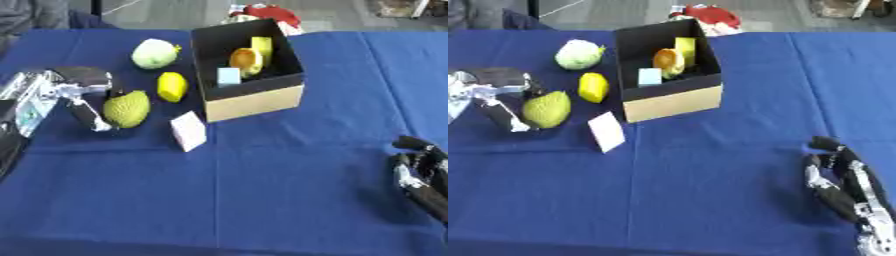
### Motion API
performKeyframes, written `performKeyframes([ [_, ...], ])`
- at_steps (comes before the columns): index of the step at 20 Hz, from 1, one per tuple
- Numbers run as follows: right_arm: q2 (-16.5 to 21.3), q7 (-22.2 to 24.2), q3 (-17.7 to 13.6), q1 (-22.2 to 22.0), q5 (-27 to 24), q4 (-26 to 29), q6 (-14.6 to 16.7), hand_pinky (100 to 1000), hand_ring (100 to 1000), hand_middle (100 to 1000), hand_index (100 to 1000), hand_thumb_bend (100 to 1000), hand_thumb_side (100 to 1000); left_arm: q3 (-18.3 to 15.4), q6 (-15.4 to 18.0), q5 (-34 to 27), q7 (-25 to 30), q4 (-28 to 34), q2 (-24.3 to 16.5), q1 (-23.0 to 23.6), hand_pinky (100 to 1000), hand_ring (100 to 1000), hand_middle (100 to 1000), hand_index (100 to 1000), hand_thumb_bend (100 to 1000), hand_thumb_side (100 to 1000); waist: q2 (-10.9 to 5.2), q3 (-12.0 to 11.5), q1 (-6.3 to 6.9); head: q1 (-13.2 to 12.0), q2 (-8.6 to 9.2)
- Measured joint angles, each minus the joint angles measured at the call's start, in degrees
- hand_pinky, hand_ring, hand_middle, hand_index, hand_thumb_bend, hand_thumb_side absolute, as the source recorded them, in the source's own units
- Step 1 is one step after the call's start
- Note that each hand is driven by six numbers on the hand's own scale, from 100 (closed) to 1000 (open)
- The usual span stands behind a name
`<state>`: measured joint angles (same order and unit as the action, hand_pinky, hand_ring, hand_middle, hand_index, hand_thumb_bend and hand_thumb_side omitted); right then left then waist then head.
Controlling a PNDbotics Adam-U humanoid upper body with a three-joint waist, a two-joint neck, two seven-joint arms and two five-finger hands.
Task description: Pick up objects on the table and place them in the box.
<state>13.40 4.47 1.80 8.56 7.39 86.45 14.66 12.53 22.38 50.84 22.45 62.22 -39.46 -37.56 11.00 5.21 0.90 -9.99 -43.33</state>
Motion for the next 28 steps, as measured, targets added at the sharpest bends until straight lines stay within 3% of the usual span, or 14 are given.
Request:
performKeyframes([
  [5,0.0,0.0,-0.01,0.01,0.0,0.0,0.0,749,661,735,836,100,260,-0.15,-2.83,-4.52,-10.13,2.95,0.59,-0.18,634,475,444,556,100,244,0.0,-0.01,0.0,0.03,0.0],
  [10,0.0,0.01,-0.02,0.0,0.0,-0.01,0.02,749,661,735,836,100,260,-2.63,-5.39,-10.67,-10.87,11.98,0.57,-5.34,643,480,447,562,100,229,-0.05,-0.17,0.0,0.07,0.0],
  [14,-0.02,0.08,0.02,-0.02,0.0,-0.04,0.02,749,661,735,836,100,260,-2.73,-7.03,-12.22,-9.3,14.44,2.32,-13.12,649,484,452,567,100,213,-0.23,-0.05,0.0,-0.01,0.0],
  [19,-0.07,0.31,0.26,-0.03,0.0,-0.22,0.18,749,661,735,836,100,259,0.22,-6.23,-7.09,-7.63,7.98,10.27,-20.96,653,488,457,570,100,210,-0.37,0.52,0.0,-0.09,0.0],
  [23,-0.23,0.45,0.49,0.2,0.0,-0.37,0.2,749,661,735,835,100,256,1.06,-4.88,-3.31,-8.24,3.22,12.89,-22.23,665,508,479,601,100,214,-0.37,1.34,-0.03,-0.43,0.02],
  [25,-0.57,0.83,0.82,0.41,-0.01,-0.39,0.23,749,661,735,835,100,256,1.3,-5.48,-1.62,-7.66,0.8,15.0,-23.87,669,518,489,612,100,215,-0.37,2.75,-0.03,-1.03,0.05],
  [28,-0.82,1.3,1.29,0.55,-0.07,-0.39,0.24,749,661,735,836,100,255,1.23,-6.15,0.53,-7.22,-3.32,19.02,-25.06,707,577,552,673,100,215,-0.37,3.06,-0.03,-1.71,0.1],
])
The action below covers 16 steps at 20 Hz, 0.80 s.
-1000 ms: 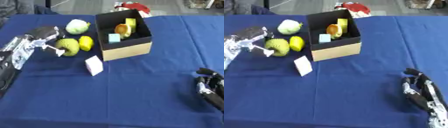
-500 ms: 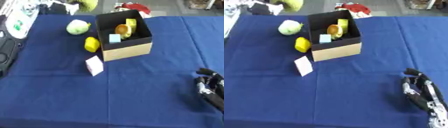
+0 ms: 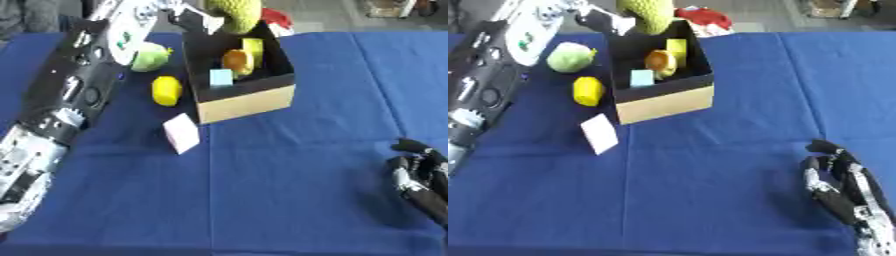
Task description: Pick up objects on the table and place them in the box.
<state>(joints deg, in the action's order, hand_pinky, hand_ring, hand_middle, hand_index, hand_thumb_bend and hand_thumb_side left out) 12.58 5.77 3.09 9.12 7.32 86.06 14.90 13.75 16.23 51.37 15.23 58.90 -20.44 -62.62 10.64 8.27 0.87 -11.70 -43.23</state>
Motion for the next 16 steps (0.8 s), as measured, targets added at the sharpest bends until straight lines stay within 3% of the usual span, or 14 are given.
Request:
performKeyframes([
  [1,-0.17,0.05,0.1,0.01,-0.07,0.0,-0.02,749,661,735,836,100,255,0.07,0.14,0.58,0.11,-1.48,1.34,-0.17,707,577,552,673,100,215,0.0,0.09,0.0,-0.15,0.02],
  [2,-0.25,0.06,0.11,0.01,-0.11,0.0,-0.03,749,661,735,836,100,255,0.24,0.47,1.08,0.27,-2.95,2.77,-0.53,741,630,614,726,121,223,0.0,0.08,0.0,-0.24,0.14],
  [3,-0.26,0.06,0.11,0.0,-0.14,-0.01,-0.03,749,661,735,836,100,255,0.55,1.0,1.62,0.5,-4.34,4.15,-0.87,761,670,661,762,191,234,0.0,0.0,0.0,-0.24,0.2],
  [4,-0.26,0.06,0.1,-0.02,-0.15,-0.01,-0.04,749,661,735,836,100,255,0.97,1.71,2.34,0.91,-5.77,5.71,-1.15,761,670,661,762,191,234,0.0,-0.22,0.0,-0.2,0.25],
  [6,-0.26,0.02,0.04,-0.06,-0.17,-0.01,-0.04,749,661,735,836,100,255,1.62,3.17,4.05,2.05,-8.42,8.56,-1.36,787,727,734,819,279,259,0.0,-0.85,0.0,0.13,0.36],
  [10,-0.26,-0.02,-0.26,-0.12,-0.18,-0.01,-0.05,750,661,735,836,100,255,1.65,4.21,7.7,3.99,-11.55,10.85,-1.78,791,738,750,835,297,266,0.0,-1.26,0.0,0.68,0.41],
  [16,-0.26,-0.04,-0.27,-0.15,-0.18,-0.01,-0.05,750,661,735,836,100,255,0.42,2.47,13.34,2.27,-12.63,11.58,-2.02,789,738,753,839,291,267,0.0,-1.34,0.0,0.82,0.45],
])
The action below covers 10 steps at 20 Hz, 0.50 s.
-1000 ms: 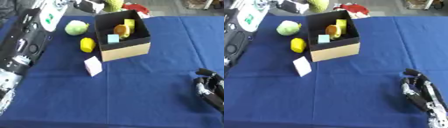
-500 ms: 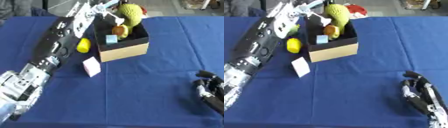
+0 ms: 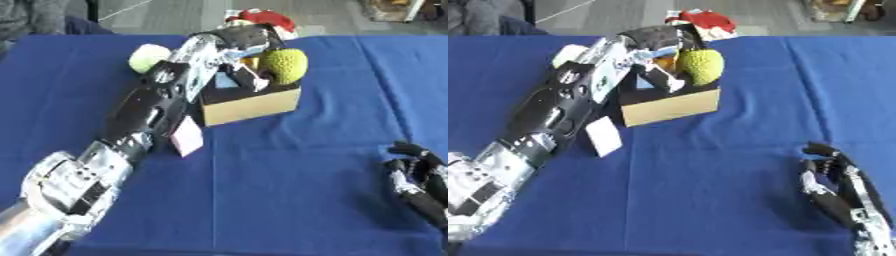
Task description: Pick up objects on the table and place them in the box.
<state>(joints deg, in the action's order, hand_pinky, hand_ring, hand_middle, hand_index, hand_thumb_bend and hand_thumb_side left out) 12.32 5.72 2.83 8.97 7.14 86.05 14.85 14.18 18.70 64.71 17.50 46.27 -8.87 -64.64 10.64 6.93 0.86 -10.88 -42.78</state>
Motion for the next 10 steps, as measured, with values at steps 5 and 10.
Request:
performKeyframes([
  [5,0.0,-0.02,-0.02,-0.01,0.0,0.0,0.0,750,661,735,836,100,254,-2.22,-0.69,5.25,-2.64,-1.64,0.75,0.03,774,723,740,826,225,260,0.0,-0.23,0.0,0.2,0.02],
  [10,0.0,-0.02,-0.02,-0.01,0.0,0.0,0.0,750,661,735,836,100,255,-3.7,-1.95,8.1,-4.8,-2.97,0.93,0.05,797,759,792,911,219,266,0.0,-0.24,-0.01,0.24,0.03],
])
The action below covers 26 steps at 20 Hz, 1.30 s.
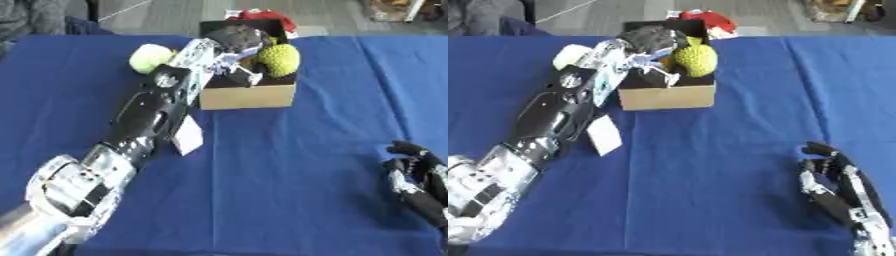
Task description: Pick up objects on the table and place them in the box.
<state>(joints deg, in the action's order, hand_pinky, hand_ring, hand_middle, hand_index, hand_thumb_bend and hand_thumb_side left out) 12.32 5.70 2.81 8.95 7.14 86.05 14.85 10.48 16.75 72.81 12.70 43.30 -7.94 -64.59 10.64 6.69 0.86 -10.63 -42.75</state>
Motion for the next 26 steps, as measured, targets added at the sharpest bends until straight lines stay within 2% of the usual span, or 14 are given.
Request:
performKeyframes([
  [1,0.0,-0.02,-0.04,-0.05,0.0,0.0,0.0,750,661,735,836,100,255,-0.23,-0.16,0.09,-0.15,-0.31,0.05,0.0,800,763,798,917,212,286,0.0,-0.14,0.0,0.14,0.0],
  [2,0.0,-0.06,-0.13,-0.11,0.0,0.0,-0.01,750,661,735,836,100,255,-0.8,-0.42,0.03,-0.11,-0.68,0.02,0.0,810,774,813,933,192,354,0.0,-0.22,0.0,0.22,0.0],
  [4,0.0,-0.11,-0.16,-0.11,0.0,0.0,-0.03,750,661,735,836,100,255,-2.23,-1.58,-0.37,0.67,-1.29,-0.38,-0.03,812,776,816,936,186,366,0.0,-0.18,0.0,0.24,0.01],
  [6,0.0,-0.14,-0.17,-0.13,0.0,0.0,-0.01,750,661,735,836,100,255,-3.01,-3.22,-0.95,2.02,-1.45,-0.79,-0.05,829,795,845,960,100,503,0.0,-0.13,0.0,0.25,0.02],
  [7,0.0,-0.16,-0.17,-0.13,0.0,0.0,0.01,750,661,735,836,100,255,-3.23,-4.12,-1.26,2.79,-1.45,-0.97,-0.05,830,796,847,962,100,524,0.0,-0.13,0.0,0.25,0.02],
  [8,0.0,-0.16,-0.17,-0.14,0.0,0.0,0.01,750,661,735,836,100,255,-3.27,-5.06,-1.61,3.52,-1.34,-1.16,-0.05,831,798,854,967,100,602,0.0,-0.13,0.0,0.25,0.02],
  [11,0.0,-0.17,-0.28,-0.14,0.0,0.0,0.02,750,661,735,836,100,255,-3.36,-8.08,-2.72,5.19,-0.95,-1.81,-0.03,838,807,867,975,100,730,0.0,-0.18,0.0,0.26,0.03],
  [12,0.0,-0.17,-0.31,-0.14,0.0,0.0,0.02,750,661,735,836,100,255,-3.36,-9.01,-3.02,5.55,-0.83,-2.03,0.01,845,814,876,979,100,802,0.0,-0.2,0.0,0.26,0.03],
  [17,0.0,-0.17,-0.31,-0.14,0.0,0.0,0.02,750,661,735,836,100,256,-3.36,-12.48,-4.58,5.44,0.47,-2.72,0.05,895,866,923,987,100,954,0.0,-0.27,0.0,0.26,0.27],
  [22,0.0,-0.17,-0.32,-0.14,0.0,0.0,0.02,750,661,735,836,100,256,-3.57,-13.82,-7.53,2.94,3.26,-3.66,0.05,911,882,929,983,141,960,0.0,-0.35,0.0,0.27,0.44],
  [24,0.0,-0.17,-0.33,-0.14,0.0,0.0,0.02,750,661,735,836,100,256,-3.57,-13.79,-9.16,1.52,4.6,-4.34,0.05,905,875,917,974,184,915,0.0,-0.36,0.0,0.28,0.44],
  [25,0.0,-0.17,-0.33,-0.14,0.01,0.0,0.02,750,662,735,836,100,256,-3.57,-13.54,-10.02,0.91,5.37,-4.77,0.05,905,871,909,970,199,843,0.0,-0.37,0.0,0.29,0.44],
  [26,0.0,-0.18,-0.33,-0.14,0.02,0.0,0.03,750,662,735,836,100,256,-3.57,-13.13,-10.84,0.4,6.23,-5.29,0.05,903,869,905,968,201,811,0.0,-0.37,0.0,0.33,0.44],
])
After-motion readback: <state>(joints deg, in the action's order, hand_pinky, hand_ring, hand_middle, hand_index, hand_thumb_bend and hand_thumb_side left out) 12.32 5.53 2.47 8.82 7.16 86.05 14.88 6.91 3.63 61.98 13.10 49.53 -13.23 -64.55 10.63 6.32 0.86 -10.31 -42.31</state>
